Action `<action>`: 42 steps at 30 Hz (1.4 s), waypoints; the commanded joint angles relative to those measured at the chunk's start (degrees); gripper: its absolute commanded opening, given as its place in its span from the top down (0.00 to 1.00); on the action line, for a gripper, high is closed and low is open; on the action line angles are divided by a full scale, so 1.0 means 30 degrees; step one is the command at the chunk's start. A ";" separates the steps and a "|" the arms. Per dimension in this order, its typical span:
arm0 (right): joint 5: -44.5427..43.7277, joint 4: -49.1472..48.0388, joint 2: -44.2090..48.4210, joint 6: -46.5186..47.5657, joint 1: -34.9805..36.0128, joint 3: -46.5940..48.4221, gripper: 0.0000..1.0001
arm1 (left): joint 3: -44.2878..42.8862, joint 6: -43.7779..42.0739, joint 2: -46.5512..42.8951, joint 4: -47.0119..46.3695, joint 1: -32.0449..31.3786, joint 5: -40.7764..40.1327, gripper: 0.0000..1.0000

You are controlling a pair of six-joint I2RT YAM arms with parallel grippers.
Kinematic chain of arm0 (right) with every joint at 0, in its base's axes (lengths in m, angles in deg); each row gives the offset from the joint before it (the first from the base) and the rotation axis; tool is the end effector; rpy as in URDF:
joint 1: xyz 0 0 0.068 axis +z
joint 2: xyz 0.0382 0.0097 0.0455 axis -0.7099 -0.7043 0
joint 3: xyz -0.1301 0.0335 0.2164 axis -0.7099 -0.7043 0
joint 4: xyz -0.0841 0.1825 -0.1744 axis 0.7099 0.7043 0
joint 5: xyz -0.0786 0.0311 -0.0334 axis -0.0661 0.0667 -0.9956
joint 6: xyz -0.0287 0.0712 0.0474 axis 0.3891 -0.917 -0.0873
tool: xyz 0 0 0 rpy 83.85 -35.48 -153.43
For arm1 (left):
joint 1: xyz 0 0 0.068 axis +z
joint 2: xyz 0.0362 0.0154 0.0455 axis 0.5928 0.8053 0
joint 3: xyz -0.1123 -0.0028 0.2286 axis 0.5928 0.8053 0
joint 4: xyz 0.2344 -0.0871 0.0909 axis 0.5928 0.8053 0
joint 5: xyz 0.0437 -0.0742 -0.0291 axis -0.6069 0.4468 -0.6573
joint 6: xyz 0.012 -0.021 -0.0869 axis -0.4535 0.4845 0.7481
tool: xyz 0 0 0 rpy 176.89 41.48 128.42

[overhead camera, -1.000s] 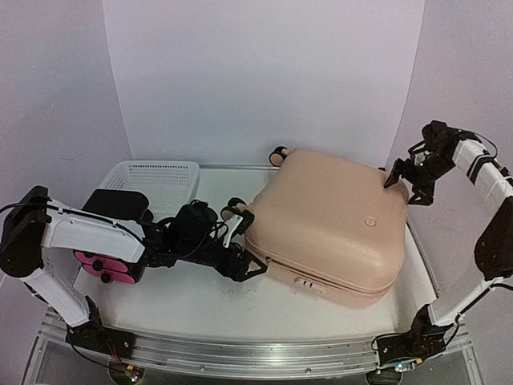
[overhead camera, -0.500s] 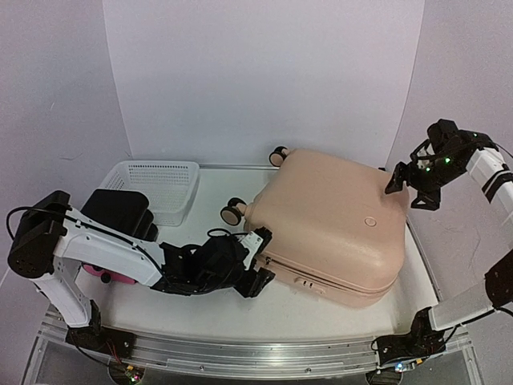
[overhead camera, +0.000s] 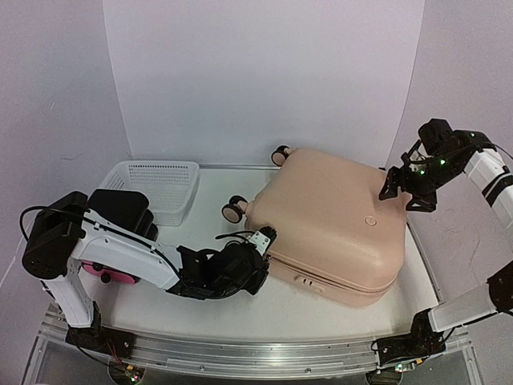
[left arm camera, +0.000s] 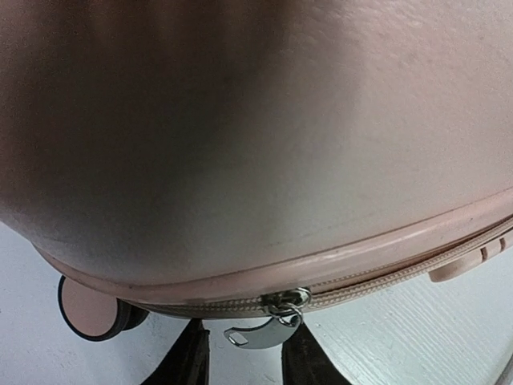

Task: Open, take out, and arrange the luggage

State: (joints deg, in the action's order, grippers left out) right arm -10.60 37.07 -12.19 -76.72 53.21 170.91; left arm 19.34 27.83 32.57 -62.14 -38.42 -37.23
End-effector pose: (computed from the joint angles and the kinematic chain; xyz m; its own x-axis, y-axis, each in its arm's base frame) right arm 0.2551 0.0515 0.3061 -0.9094 0.2172 -0.3548 0.1022 0.9434 0.3157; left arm 0.1443 -0.3756 0.1311 -0.3636 0.4072 -0.8378 0.6541 0.7520 0.0817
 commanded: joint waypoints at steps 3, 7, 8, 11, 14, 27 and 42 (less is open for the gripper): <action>-0.1536 0.0202 0.0422 0.0066 0.1393 0.1049 0.11 | -0.1334 -0.0042 -0.0056 -0.1449 0.0084 -0.0664 0.74; -0.1852 0.0245 0.0395 -0.0006 0.2047 0.1434 0.14 | -0.1420 -0.0397 -0.0116 -0.1464 0.0084 -0.0414 0.81; -0.1899 0.0243 0.0408 -0.0035 0.2188 0.1491 0.15 | -0.1370 -0.0436 -0.0183 -0.1477 0.0084 -0.0370 0.82; -0.1922 0.0203 0.0429 -0.0109 0.2648 0.1618 0.19 | -0.1351 -0.0808 -0.0211 -0.1487 0.0092 -0.0111 0.89; -0.2106 0.0131 0.0246 0.0112 0.3305 0.1736 0.22 | -0.1310 -0.0993 -0.0231 -0.1532 0.0084 0.0243 0.95; -0.2535 -0.0374 -0.0555 0.0138 0.5406 0.2148 0.31 | 0.1085 -0.1492 -0.2121 -0.3279 0.0134 0.2626 1.00; -0.1872 -0.1799 -0.1735 0.2216 0.8985 0.1806 0.31 | 0.4785 0.1063 -0.5905 -0.4252 0.4090 1.0039 0.81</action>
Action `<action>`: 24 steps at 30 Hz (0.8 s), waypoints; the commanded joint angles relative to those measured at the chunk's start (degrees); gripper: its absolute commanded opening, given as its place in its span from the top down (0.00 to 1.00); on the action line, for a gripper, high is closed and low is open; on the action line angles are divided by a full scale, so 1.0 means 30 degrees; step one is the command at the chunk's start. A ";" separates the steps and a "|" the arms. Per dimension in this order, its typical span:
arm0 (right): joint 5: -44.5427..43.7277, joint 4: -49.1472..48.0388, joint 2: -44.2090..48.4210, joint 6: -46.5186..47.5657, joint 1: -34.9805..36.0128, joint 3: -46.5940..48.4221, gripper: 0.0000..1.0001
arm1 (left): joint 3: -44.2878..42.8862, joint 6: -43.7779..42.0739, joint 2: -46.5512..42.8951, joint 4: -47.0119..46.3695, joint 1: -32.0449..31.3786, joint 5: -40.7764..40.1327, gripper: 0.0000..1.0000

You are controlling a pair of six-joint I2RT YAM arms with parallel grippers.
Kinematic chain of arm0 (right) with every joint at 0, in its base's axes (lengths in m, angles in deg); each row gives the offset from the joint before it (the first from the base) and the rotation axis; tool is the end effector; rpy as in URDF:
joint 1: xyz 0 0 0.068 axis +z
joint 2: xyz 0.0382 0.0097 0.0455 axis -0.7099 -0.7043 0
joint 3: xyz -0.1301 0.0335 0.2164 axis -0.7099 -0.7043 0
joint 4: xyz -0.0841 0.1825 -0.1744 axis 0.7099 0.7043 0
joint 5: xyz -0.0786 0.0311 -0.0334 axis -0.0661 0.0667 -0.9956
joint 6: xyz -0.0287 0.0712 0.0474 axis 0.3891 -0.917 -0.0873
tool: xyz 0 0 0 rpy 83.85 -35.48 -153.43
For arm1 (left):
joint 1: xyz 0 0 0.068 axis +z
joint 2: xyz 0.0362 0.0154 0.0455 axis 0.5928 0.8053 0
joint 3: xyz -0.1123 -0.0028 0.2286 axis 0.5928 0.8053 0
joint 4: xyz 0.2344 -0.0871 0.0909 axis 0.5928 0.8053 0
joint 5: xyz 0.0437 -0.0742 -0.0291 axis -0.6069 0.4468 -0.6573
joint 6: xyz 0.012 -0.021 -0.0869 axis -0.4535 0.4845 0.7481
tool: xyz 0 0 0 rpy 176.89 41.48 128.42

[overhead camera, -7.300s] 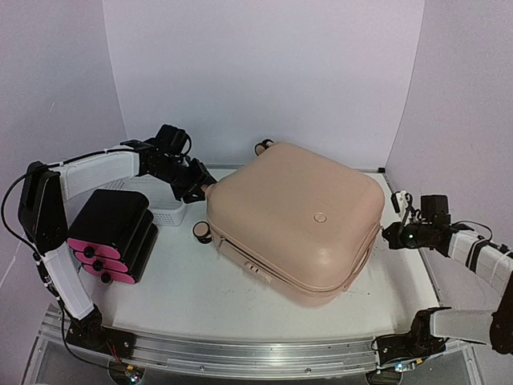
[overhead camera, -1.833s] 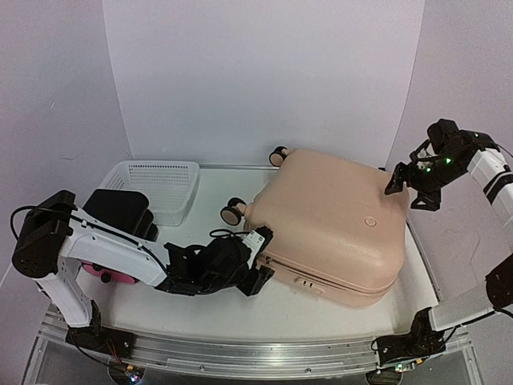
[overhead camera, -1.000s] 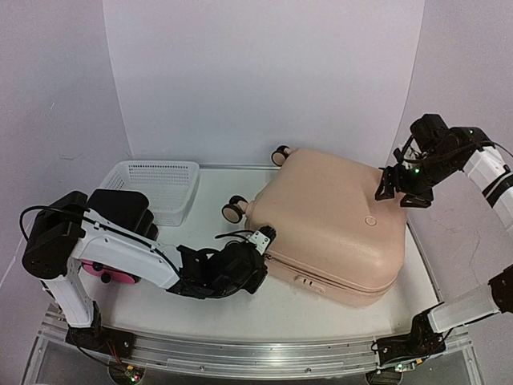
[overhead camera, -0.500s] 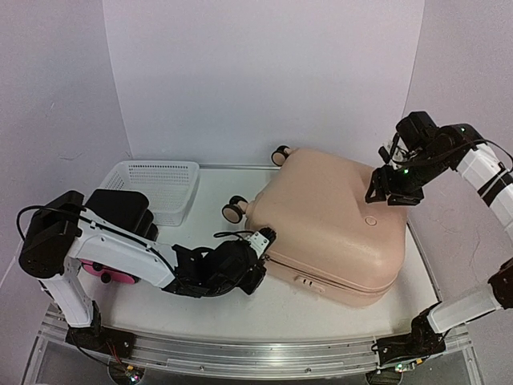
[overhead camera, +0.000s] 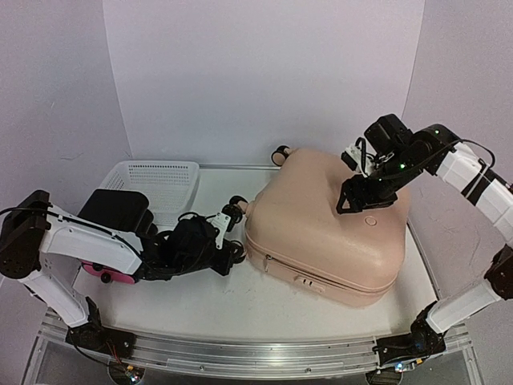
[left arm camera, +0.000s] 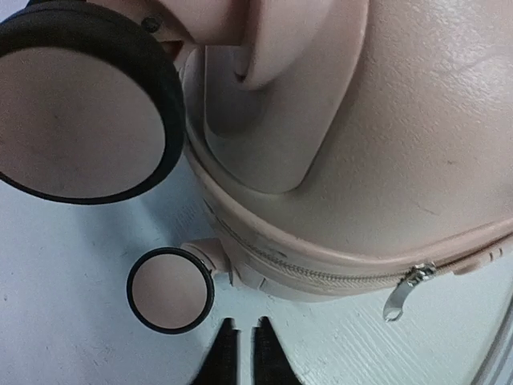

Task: Open, take out, and arrange the luggage

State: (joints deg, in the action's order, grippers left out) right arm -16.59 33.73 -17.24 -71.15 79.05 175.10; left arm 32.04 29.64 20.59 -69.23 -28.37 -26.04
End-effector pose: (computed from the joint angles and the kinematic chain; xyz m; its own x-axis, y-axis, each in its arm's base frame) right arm 0.2358 0.1667 0.3095 -0.8549 -0.2667 -0.4450 -0.3845 0.9016 0.1981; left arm 0.1785 -0.3165 0.1427 -0.4470 0.2550 -0.8574 0.6285 0.7715 -0.0982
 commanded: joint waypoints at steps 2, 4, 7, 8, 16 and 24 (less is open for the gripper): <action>0.0230 -0.0708 0.0020 0.0250 0.0393 0.0272 0.30 | 0.0374 0.0234 -0.1825 -0.2440 0.0775 1.0037 0.62; 0.0366 -0.0777 0.0054 0.0216 0.0386 0.0222 0.29 | 0.0192 0.0296 -0.1320 -0.3046 0.0776 1.2851 0.44; 0.0696 -0.0913 0.0176 0.0085 0.0417 0.0200 0.29 | 0.0483 0.1222 -0.0578 -0.4632 0.1227 1.4629 0.32; 0.0752 -0.0973 0.0238 0.0053 0.0419 0.0175 0.29 | 0.0525 0.1713 -0.0267 -0.5158 0.1506 1.5078 0.31; 0.0556 -0.1048 0.0882 0.0095 0.0472 0.0053 0.30 | 0.0243 0.4697 0.2737 -0.8135 0.2503 1.6304 0.26; 0.0466 -0.1073 0.1116 0.0066 0.0481 -0.0199 0.30 | 0.0336 0.6168 0.4413 -1.0537 0.3206 1.6712 0.24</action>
State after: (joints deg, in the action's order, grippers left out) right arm -15.09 32.57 -15.49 -70.95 80.27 174.93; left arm 34.01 43.61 31.39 -96.68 -19.85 22.09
